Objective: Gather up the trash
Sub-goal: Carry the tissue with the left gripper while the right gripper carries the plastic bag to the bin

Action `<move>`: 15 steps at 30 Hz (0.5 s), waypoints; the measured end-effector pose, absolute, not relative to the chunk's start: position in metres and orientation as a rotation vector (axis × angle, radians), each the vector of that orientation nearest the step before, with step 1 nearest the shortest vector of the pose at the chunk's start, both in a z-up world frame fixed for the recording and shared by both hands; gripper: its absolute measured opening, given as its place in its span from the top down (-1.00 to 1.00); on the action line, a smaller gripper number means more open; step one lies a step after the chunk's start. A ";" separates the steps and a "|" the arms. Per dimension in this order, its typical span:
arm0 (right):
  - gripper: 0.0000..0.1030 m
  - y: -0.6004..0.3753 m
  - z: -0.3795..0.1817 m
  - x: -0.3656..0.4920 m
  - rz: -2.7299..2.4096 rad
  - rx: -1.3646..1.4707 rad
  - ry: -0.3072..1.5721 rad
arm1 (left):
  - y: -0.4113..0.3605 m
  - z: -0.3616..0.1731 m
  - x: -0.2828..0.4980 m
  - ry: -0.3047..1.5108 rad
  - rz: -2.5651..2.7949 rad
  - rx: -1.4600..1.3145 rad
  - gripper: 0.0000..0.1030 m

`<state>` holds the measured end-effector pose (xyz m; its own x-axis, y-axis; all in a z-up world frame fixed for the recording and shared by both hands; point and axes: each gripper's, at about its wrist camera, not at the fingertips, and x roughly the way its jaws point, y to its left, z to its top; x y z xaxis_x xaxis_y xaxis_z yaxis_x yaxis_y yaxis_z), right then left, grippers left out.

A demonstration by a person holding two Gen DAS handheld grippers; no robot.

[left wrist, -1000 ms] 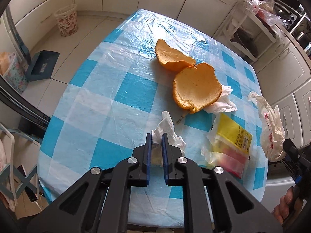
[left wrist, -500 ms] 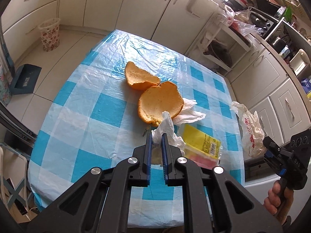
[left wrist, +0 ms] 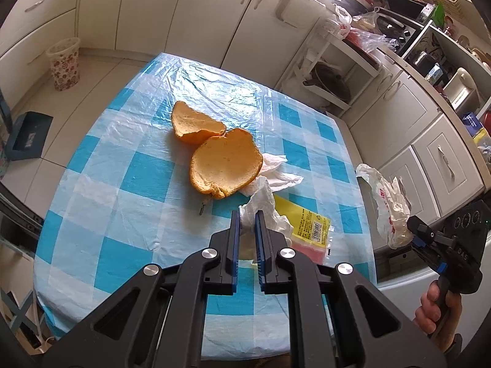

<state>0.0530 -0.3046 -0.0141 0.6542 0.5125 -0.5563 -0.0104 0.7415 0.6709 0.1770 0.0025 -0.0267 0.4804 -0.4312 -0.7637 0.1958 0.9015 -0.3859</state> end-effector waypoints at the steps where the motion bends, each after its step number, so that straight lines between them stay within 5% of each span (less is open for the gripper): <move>1: 0.31 -0.307 -0.015 0.052 0.322 0.685 0.814 | 0.001 -0.027 0.177 1.001 -0.390 -0.259 0.82; 15: 0.31 -0.318 -0.020 0.044 0.293 0.661 0.827 | -0.010 -0.023 0.172 0.984 -0.441 -0.258 0.82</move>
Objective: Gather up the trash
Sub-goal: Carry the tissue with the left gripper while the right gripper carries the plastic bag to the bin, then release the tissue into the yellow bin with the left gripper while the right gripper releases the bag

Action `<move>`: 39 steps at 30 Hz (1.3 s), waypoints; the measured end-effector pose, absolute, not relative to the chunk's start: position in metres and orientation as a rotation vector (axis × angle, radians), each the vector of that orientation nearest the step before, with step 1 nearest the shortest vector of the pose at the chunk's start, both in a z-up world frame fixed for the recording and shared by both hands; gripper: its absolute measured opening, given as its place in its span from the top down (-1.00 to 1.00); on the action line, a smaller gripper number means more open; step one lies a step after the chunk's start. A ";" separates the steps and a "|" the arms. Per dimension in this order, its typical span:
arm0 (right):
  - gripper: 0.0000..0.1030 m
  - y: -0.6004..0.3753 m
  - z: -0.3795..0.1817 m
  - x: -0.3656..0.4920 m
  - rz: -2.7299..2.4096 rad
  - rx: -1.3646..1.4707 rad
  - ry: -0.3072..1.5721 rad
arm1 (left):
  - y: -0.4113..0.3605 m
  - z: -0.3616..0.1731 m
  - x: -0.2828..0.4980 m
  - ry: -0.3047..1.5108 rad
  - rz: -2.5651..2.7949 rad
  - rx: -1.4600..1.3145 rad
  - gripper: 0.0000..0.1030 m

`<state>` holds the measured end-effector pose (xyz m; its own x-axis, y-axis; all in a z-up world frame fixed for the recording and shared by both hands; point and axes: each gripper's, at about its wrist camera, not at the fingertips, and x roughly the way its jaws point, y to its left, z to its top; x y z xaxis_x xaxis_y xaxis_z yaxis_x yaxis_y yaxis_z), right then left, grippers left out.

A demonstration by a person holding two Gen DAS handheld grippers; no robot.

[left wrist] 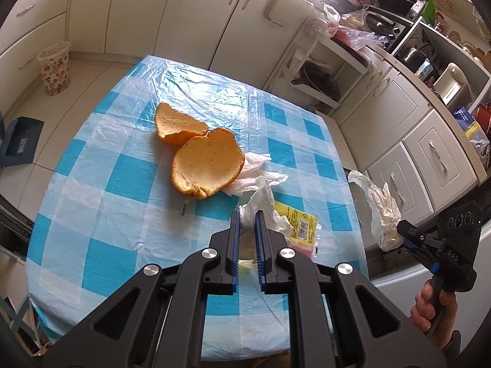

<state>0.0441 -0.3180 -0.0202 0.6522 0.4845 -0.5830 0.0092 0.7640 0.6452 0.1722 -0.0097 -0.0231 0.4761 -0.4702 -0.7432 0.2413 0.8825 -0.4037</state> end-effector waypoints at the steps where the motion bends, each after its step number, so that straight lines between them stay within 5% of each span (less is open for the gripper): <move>1: 0.31 -0.320 -0.021 0.043 0.288 0.658 0.829 | -0.012 -0.022 0.171 0.982 -0.449 -0.255 0.82; 39: 0.25 -0.468 -0.109 -0.067 -0.113 0.835 1.007 | -0.275 -0.025 0.030 0.970 -0.830 0.107 0.82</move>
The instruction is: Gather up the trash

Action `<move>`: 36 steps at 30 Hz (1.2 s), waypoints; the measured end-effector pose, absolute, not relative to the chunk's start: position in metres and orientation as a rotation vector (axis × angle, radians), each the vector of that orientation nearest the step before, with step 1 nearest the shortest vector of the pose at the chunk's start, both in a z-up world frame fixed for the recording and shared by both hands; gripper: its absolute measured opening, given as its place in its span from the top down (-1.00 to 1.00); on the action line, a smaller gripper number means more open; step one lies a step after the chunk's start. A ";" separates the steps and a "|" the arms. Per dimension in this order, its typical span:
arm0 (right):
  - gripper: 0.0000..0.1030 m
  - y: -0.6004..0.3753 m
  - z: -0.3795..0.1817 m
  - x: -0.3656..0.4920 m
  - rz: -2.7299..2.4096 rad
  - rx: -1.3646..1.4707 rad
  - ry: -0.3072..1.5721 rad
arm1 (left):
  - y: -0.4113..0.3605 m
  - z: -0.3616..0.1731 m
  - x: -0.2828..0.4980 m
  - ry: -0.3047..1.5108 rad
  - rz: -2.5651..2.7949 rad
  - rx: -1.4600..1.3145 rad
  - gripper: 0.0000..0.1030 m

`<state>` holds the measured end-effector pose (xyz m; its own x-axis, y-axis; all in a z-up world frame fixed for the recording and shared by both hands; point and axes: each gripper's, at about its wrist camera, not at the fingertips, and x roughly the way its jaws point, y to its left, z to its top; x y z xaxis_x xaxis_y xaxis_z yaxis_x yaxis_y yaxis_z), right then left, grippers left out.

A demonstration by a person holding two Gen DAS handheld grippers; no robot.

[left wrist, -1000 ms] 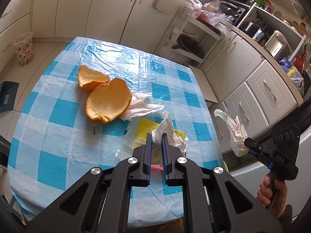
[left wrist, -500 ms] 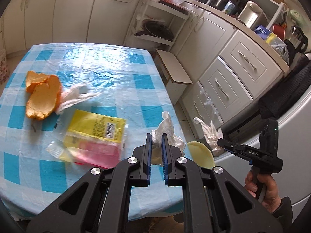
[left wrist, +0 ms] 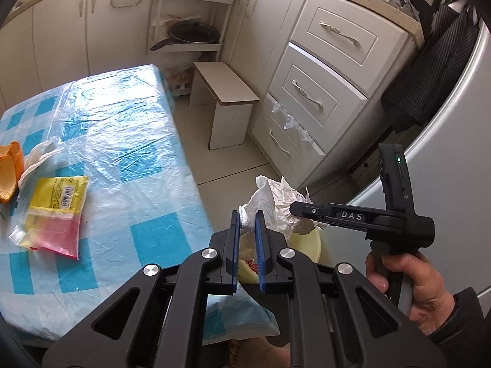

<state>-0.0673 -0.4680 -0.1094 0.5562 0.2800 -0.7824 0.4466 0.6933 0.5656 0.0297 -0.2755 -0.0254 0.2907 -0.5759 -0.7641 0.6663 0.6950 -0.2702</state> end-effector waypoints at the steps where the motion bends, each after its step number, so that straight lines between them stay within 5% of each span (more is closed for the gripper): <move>1: 0.25 -0.469 -0.111 -0.068 -0.119 0.838 1.013 | -0.280 -0.026 0.026 0.967 -0.833 0.117 0.82; 12: 0.03 -0.486 -0.116 -0.079 -0.248 0.859 1.055 | -0.318 -0.045 0.006 0.990 -0.848 0.160 0.82; 23: -0.27 -0.481 0.003 -0.094 -0.269 0.689 0.648 | -0.381 -0.097 -0.008 1.086 -0.833 0.205 0.81; 30: -0.32 -0.483 0.032 -0.100 -0.307 0.627 0.518 | -0.406 -0.112 -0.007 1.153 -0.769 0.194 -0.03; 36: -0.34 -0.478 0.040 -0.098 -0.278 0.677 0.468 | -0.345 -0.074 -0.017 1.089 -0.689 0.080 -0.36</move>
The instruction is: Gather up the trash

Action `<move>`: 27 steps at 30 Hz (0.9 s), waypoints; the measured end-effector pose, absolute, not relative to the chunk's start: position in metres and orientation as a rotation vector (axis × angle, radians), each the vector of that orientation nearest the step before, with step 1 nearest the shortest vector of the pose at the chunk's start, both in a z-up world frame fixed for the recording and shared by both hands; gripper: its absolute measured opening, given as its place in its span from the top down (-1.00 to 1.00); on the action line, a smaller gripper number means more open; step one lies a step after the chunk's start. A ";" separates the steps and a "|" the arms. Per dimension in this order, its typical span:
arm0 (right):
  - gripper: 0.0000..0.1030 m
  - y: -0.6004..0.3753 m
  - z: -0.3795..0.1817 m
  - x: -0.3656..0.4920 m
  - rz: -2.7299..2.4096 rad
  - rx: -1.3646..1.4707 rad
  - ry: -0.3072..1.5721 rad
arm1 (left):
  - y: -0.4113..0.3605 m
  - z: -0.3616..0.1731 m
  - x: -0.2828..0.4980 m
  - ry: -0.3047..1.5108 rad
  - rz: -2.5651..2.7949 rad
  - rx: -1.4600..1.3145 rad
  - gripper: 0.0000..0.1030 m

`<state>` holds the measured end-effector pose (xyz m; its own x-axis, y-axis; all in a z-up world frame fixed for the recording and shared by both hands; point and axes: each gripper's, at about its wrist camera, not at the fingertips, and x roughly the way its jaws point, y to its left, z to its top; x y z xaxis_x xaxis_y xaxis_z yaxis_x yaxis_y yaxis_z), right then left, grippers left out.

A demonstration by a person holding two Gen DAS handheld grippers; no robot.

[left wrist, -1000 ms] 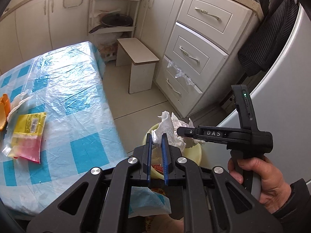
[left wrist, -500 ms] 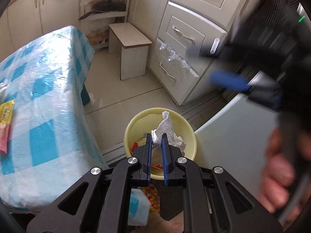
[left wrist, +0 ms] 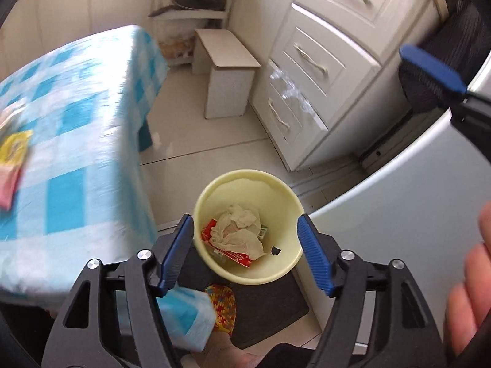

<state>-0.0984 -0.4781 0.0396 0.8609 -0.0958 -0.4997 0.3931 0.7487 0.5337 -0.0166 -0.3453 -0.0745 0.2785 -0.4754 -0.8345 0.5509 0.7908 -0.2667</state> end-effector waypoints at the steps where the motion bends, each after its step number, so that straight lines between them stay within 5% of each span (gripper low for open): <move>1: -0.37 -0.474 0.043 -0.097 -0.271 0.674 0.457 | -0.332 -0.070 -0.017 1.082 -0.667 0.059 -0.39; 6: -0.51 -0.445 0.055 -0.086 -0.236 0.613 0.434 | -0.285 -0.058 -0.009 1.064 -0.548 0.028 -0.45; 27: -0.52 -0.416 0.058 -0.063 -0.183 0.572 0.478 | -0.256 -0.065 0.005 1.108 -0.494 -0.015 -0.52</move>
